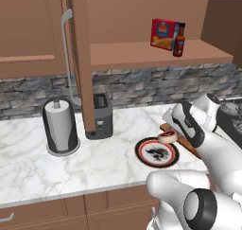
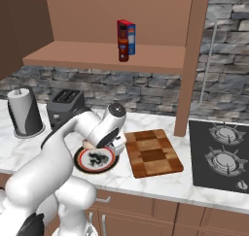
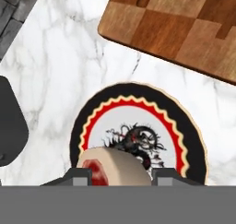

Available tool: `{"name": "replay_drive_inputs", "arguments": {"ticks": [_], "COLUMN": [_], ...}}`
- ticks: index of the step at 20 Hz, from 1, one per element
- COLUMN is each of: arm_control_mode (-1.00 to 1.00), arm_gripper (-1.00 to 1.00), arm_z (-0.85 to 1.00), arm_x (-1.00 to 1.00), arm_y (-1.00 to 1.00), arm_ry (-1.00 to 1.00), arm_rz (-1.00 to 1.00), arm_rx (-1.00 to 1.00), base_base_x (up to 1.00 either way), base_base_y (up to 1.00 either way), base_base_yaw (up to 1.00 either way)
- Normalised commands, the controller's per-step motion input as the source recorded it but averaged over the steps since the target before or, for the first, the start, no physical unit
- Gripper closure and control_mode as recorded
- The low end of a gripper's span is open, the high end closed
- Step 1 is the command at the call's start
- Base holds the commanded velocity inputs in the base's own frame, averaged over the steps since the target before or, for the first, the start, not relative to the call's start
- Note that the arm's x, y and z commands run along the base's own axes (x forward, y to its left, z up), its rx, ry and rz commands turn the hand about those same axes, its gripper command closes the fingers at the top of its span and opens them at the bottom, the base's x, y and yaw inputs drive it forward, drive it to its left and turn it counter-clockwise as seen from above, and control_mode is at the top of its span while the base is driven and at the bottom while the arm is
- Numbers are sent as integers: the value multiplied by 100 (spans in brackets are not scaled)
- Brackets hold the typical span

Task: Pick the steak from the plate and place it on the cutting board. Then pick the condiment bottle from the cabinet and place it next to the cutting board.

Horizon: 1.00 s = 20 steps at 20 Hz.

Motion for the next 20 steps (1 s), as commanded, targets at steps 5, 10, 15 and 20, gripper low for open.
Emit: {"name": "replay_drive_inputs", "arguments": {"ticks": [5, 10, 15, 20], "arm_control_mode": [-100, -100, -100, -100], "arm_gripper": [100, 100, 100, 100], "arm_z": [0, 0, 0, 0], "arm_x": [-10, -1, 0, 0], "arm_y": [-6, -25, -37, -37], "arm_ry": [0, 0, 0, 0], "arm_rz": [-7, -6, -7, -7], "arm_rx": [0, 0, 0, 0], "base_base_x": [0, 0, 0, 0], "base_base_y": [0, 0, 0, 0], "base_base_yaw": [0, 0, 0, 0]}}
